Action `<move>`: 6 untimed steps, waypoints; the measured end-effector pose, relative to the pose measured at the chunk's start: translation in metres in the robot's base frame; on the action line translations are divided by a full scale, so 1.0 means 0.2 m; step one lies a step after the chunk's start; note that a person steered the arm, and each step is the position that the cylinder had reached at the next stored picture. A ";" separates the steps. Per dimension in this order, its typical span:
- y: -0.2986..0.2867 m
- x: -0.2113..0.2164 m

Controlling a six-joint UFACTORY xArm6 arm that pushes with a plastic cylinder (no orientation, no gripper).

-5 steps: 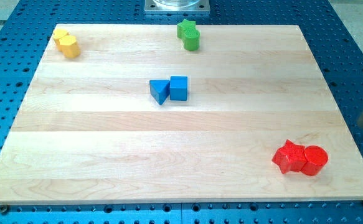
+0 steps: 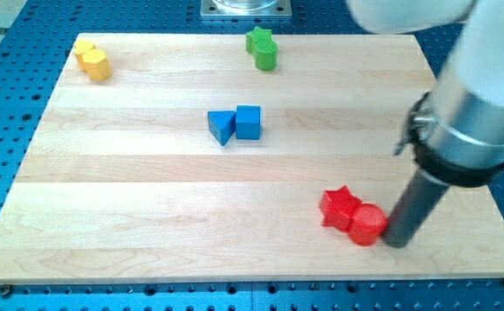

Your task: Separate the red blocks from each other

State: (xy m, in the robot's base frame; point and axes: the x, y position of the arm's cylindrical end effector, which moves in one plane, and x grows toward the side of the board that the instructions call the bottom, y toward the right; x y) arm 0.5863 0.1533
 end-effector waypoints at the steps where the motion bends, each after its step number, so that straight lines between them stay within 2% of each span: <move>1: -0.13 -0.17; 2: -0.17 -0.10; 3: -0.02 0.07; 5: -0.41 0.07; 6: -0.49 -0.08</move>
